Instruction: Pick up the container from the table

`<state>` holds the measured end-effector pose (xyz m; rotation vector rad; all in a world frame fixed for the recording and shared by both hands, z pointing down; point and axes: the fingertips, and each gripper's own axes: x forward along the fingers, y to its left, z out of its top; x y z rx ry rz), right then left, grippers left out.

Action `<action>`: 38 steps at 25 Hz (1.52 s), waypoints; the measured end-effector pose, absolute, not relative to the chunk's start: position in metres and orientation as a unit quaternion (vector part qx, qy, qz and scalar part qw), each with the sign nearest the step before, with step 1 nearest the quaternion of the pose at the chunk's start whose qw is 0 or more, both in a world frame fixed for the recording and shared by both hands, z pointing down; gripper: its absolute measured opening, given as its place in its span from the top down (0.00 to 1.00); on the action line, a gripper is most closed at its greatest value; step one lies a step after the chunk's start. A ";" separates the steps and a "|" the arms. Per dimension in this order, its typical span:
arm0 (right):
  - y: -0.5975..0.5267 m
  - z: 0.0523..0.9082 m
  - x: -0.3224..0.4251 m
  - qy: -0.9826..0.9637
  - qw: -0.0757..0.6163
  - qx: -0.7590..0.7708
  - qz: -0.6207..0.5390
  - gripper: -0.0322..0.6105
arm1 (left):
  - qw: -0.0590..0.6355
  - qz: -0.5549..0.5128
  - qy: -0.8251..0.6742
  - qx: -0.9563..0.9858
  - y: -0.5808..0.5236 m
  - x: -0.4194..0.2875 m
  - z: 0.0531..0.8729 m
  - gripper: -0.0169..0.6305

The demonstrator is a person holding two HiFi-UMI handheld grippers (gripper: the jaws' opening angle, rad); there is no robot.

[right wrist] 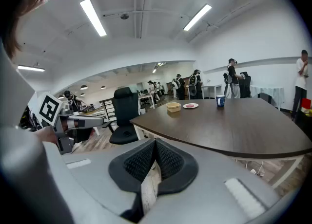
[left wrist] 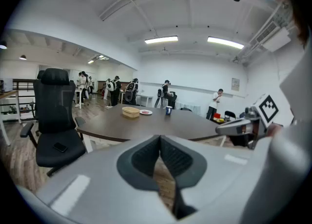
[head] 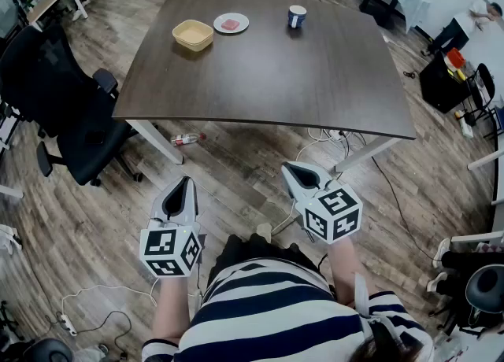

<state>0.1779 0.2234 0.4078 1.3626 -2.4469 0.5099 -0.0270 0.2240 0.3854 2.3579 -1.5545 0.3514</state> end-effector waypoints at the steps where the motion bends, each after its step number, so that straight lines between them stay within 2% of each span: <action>1: 0.224 0.408 0.179 -0.850 0.148 0.473 0.177 0.95 | 0.147 0.122 -0.541 0.819 0.224 -0.026 0.385 0.97; 29: 0.182 0.422 0.206 -0.876 0.159 0.420 0.175 0.95 | 0.137 0.133 -0.584 0.789 0.192 0.000 0.390 0.97; 38: 0.167 0.428 0.186 -0.891 0.162 0.385 0.179 0.95 | 0.143 0.138 -0.596 0.778 0.182 -0.003 0.395 0.97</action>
